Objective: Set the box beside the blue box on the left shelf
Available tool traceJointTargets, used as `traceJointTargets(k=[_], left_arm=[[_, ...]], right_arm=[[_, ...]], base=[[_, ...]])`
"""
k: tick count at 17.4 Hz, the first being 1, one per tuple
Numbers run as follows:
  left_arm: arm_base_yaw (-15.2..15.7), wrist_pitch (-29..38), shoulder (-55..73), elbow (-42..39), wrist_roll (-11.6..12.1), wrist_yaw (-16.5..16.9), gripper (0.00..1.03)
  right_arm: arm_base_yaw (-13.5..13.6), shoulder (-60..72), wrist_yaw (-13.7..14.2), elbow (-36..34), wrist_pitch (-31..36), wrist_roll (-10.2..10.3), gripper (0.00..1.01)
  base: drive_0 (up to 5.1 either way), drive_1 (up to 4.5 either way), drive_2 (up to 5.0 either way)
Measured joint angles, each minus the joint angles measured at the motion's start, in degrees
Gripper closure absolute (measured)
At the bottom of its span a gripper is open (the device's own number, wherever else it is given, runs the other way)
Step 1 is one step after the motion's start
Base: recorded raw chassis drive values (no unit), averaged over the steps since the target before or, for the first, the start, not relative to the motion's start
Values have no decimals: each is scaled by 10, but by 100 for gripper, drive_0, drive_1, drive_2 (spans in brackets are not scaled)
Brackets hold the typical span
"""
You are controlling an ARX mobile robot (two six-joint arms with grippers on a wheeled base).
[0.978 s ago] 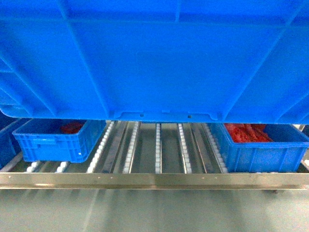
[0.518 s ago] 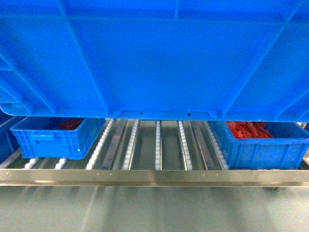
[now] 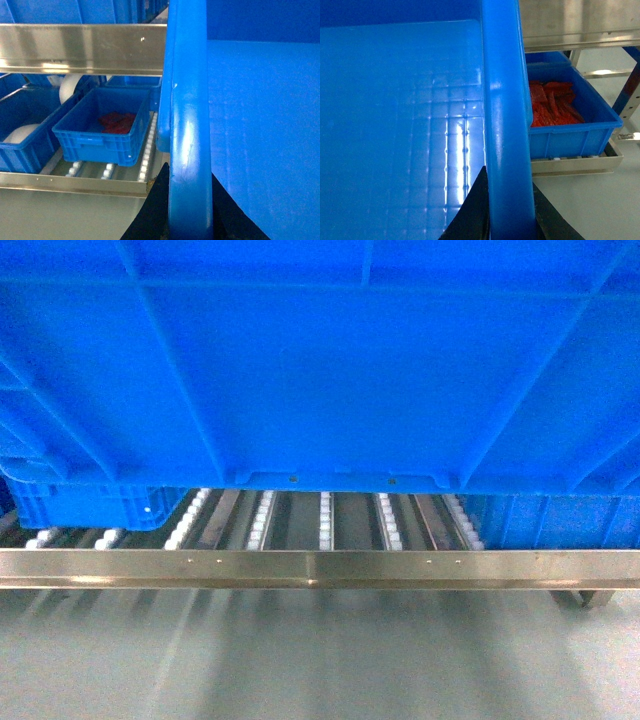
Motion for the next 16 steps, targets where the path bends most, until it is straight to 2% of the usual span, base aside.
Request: traceJointTargets(k=[16], left_arm=[[0, -1, 0, 0, -1, 0, 94]], right_arm=[[0, 0, 0, 0, 0, 0, 92]], base=[[0, 0, 0]])
